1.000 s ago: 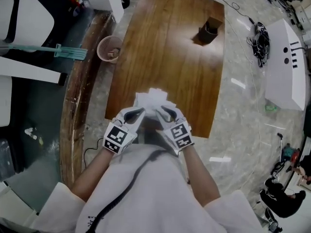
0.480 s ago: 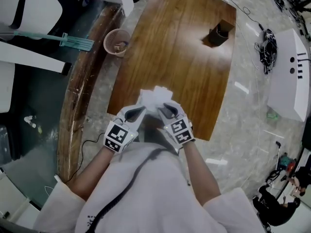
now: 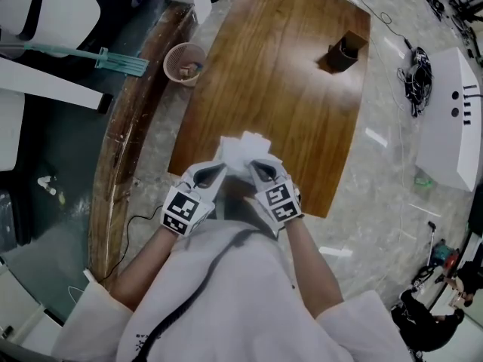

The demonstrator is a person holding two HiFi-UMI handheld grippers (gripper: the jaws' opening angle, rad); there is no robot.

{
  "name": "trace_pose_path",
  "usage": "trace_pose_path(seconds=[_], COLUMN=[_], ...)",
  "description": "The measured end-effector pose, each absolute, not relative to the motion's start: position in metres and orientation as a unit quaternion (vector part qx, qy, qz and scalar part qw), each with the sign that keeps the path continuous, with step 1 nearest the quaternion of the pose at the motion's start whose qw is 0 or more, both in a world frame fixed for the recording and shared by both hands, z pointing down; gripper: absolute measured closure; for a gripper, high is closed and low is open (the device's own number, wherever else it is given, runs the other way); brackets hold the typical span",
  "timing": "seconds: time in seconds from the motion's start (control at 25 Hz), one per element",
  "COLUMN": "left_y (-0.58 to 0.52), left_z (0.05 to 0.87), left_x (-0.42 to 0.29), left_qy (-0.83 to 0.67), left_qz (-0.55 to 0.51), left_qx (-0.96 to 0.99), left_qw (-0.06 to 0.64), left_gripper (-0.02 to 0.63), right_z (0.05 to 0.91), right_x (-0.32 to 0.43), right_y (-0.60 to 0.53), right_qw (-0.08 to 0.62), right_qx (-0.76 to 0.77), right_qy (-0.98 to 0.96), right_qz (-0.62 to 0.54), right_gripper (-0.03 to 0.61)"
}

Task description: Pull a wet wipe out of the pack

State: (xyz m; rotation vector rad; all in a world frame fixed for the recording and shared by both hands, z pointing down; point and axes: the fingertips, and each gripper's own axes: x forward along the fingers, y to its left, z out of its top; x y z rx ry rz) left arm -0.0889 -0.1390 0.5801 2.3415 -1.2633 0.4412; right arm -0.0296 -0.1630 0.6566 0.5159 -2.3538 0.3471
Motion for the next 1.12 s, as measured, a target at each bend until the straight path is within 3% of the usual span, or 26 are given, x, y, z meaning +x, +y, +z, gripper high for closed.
trace_pose_path(seconds=[1.12], left_y=[-0.150], left_z=[0.552], left_x=[-0.079], left_qy=[-0.420], left_qz=[0.152], left_qx=[0.876], left_qw=[0.183], left_gripper=[0.607], right_z=[0.598], right_x=[-0.025], right_y=[-0.164], right_qw=[0.265], right_qx=[0.269], right_qy=[-0.917], right_qz=[0.125], right_gripper=[0.568])
